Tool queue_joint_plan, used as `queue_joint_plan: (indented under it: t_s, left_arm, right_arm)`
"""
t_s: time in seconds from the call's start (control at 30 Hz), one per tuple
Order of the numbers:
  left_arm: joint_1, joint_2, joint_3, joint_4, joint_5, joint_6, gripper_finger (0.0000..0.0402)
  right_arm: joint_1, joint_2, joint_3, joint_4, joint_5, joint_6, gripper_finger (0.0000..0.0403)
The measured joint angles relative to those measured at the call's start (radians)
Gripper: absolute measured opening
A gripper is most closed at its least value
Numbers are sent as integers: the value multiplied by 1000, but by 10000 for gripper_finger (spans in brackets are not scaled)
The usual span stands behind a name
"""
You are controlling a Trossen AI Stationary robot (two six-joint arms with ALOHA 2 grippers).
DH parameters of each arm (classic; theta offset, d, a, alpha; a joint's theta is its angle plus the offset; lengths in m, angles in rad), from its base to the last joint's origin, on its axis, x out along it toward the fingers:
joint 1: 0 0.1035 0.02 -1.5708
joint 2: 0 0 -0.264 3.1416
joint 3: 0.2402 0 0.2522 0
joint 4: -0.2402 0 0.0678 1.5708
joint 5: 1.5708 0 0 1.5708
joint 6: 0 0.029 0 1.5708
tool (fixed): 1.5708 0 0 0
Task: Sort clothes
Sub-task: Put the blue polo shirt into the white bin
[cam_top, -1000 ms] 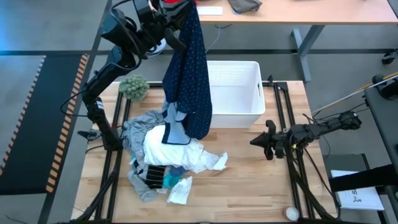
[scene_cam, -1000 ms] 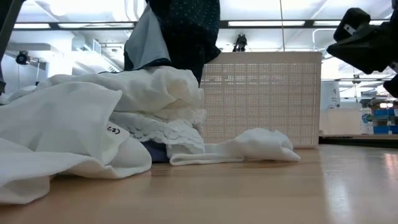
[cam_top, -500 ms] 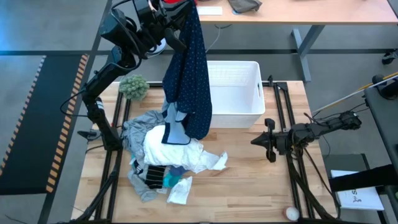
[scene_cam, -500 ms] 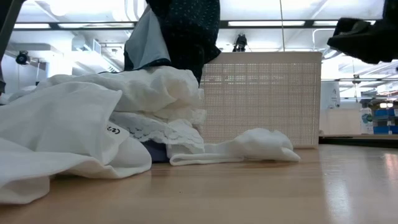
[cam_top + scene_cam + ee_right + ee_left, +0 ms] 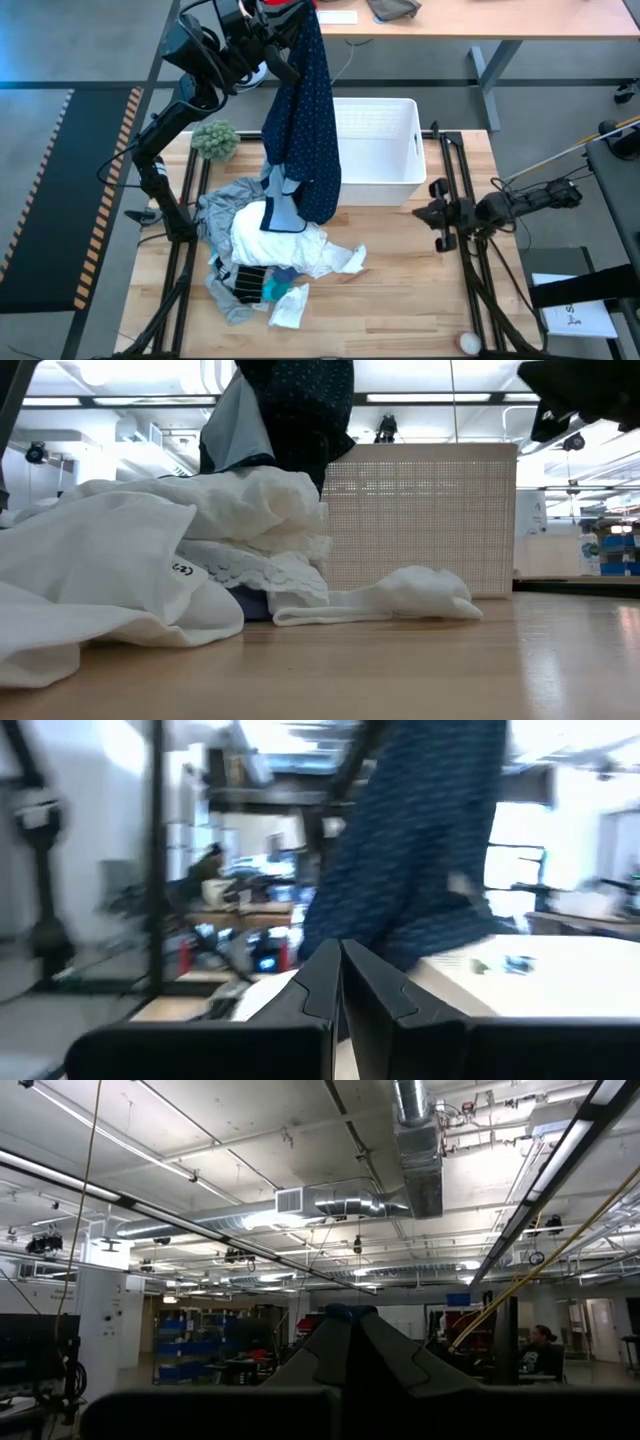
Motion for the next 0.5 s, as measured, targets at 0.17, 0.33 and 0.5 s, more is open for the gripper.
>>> queue_joint_plan:
  t_s: [0.17, 0.33, 0.5]
  left_arm:
    - [0, 0, 0, 0, 0, 4, 0]
    - [0, 0, 0, 1, -2, 10, 0]
    - [0, 0, 0, 1, -2, 10, 0]
  right_arm:
    - [0, 88, 7, 198, 51, -5, 0]
    - [0, 254, 110, 211, 99, 25, 9]
    - [0, 494, 287, 195, 130, 34, 74]
